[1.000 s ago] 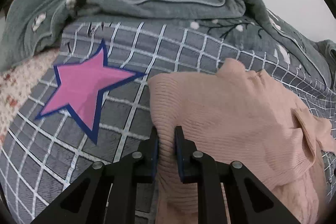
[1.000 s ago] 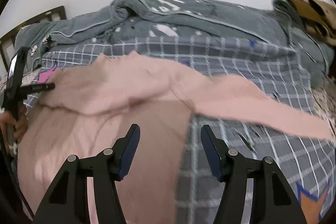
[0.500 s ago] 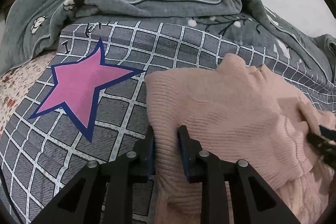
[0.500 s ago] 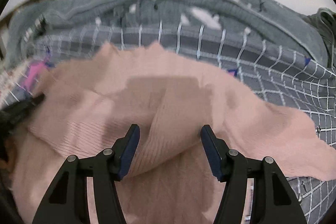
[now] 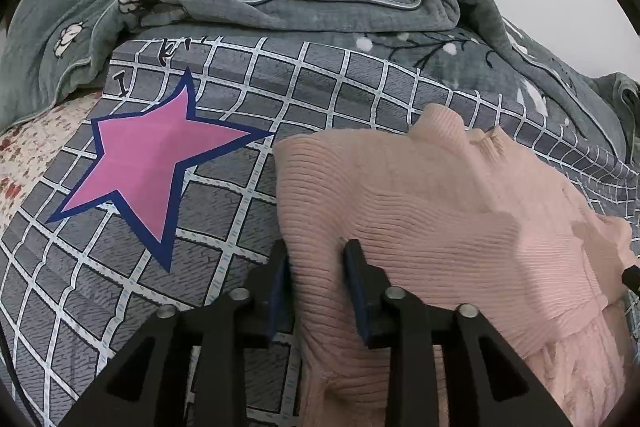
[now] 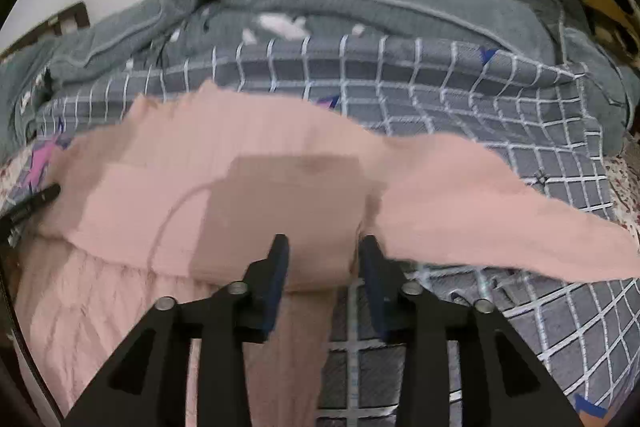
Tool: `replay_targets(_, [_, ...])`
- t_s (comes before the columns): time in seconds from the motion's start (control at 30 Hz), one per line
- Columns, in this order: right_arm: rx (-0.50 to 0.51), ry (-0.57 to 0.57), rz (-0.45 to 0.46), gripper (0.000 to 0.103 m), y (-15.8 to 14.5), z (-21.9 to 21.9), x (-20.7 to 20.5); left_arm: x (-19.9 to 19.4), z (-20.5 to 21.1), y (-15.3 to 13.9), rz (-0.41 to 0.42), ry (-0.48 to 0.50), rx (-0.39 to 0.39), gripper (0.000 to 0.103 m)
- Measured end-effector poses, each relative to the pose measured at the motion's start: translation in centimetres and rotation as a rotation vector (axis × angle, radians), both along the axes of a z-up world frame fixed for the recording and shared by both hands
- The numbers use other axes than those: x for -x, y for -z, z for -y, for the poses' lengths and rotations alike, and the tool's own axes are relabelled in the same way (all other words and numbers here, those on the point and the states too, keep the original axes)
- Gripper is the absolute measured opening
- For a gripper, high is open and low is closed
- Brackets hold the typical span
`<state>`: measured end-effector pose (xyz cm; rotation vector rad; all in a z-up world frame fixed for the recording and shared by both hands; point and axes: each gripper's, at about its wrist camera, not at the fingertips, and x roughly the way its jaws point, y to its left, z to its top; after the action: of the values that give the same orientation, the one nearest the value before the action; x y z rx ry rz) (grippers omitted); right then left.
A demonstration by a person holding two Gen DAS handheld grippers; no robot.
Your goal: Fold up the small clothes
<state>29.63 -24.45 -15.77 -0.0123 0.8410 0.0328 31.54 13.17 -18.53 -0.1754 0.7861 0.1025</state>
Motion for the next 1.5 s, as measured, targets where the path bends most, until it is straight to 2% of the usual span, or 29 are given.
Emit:
replay_targets(0.03, [-0.011,-0.004,0.008,0.051,-0.2,0.2,0.0,-0.1,-0.1,0.0,-0.003,0.007,0.015,0.040])
replay_targets(0.07, [-0.030,-0.011,0.003,0.052,0.0,0.3,-0.4,-0.2,-0.2,0.0,-0.006,0.015,0.030,0.046])
replay_targets(0.1, [-0.041,-0.009,-0.022,0.051,0.4,0.3,-0.9,-0.3,-0.3,-0.1,-0.011,0.026,0.045,0.048])
replay_targets(0.13, [-0.045,-0.008,-0.041,0.036,0.7,0.1,-1.4,-0.4,-0.4,-0.2,-0.016,0.027,0.048,0.049])
replay_targets(0.17, [-0.049,-0.009,-0.058,0.009,1.1,0.1,-1.7,-0.4,-0.4,-0.3,-0.014,0.018,0.042,0.041])
replay_targets(0.2, [-0.036,-0.005,-0.059,0.002,1.2,0.0,-1.9,-0.3,-0.4,-0.6,-0.004,0.013,0.040,0.026])
replay_targets(0.23, [-0.031,-0.023,-0.038,0.001,0.9,0.1,-1.9,-0.1,-0.7,-0.9,0.011,0.018,0.066,0.015])
replay_targets(0.3, [-0.073,-0.031,0.047,0.001,-0.5,0.7,-1.5,0.4,-1.4,-1.2,0.044,-0.006,0.098,0.015])
replay_targets(0.37, [-0.078,-0.003,0.088,0.001,-1.0,1.3,-1.7,0.4,-1.1,-0.9,0.036,-0.019,0.080,0.016])
replay_targets(0.4, [-0.067,0.008,0.079,0.001,-0.8,1.5,-2.0,0.3,-0.8,-0.7,0.021,-0.019,0.057,0.017])
replay_targets(0.5, [-0.053,0.018,-0.014,0.000,0.9,1.9,-2.7,0.5,-0.1,-0.8,0.003,-0.028,0.002,0.028])
replay_targets(0.57, [-0.046,0.005,0.002,0.001,0.5,2.1,-1.8,0.7,-0.2,-0.8,-0.010,-0.040,-0.015,0.047])
replay_targets(0.6, [-0.037,0.002,0.023,0.002,0.1,2.2,-1.3,0.8,-0.2,-0.8,-0.017,-0.041,-0.017,0.050])
replay_targets(0.63, [-0.018,0.002,0.045,0.009,-0.4,2.4,-0.5,1.0,-0.2,-0.8,-0.023,-0.040,-0.017,0.057])
replay_targets(0.67, [0.007,0.002,0.061,0.022,-0.8,2.6,0.3,1.3,-0.1,-0.8,-0.025,-0.037,-0.018,0.059])
replay_targets(0.7, [0.022,0.000,0.069,0.030,-1.0,2.9,0.8,1.7,0.2,-0.9,-0.026,-0.034,-0.027,0.059])
replay_targets(0.73, [0.034,-0.003,0.079,0.045,-1.3,3.3,1.5,2.2,0.4,-1.0,-0.027,-0.033,-0.042,0.061])
replay_targets(0.77, [0.048,-0.004,0.093,0.051,-1.6,3.8,2.6,2.6,0.7,-1.1,-0.026,-0.033,-0.057,0.063])
replay_targets(0.93, [0.053,0.054,0.120,0.052,-2.6,7.8,6.2,5.2,2.7,-2.0,-0.019,-0.018,-0.153,0.063])
replay_targets(1.2, [0.029,0.193,0.135,0.052,-3.6,15.7,10.4,8.5,5.9,-3.4,-0.015,0.008,-0.239,0.068])
replay_targets(1.37, [-0.030,0.229,0.111,0.052,-3.3,19.7,12.1,10.0,7.1,-2.9,-0.041,0.000,-0.194,0.068])
replay_targets(1.5, [-0.014,0.246,0.105,0.052,-2.5,21.5,12.7,10.4,8.4,-2.5,-0.034,0.006,-0.181,0.068])
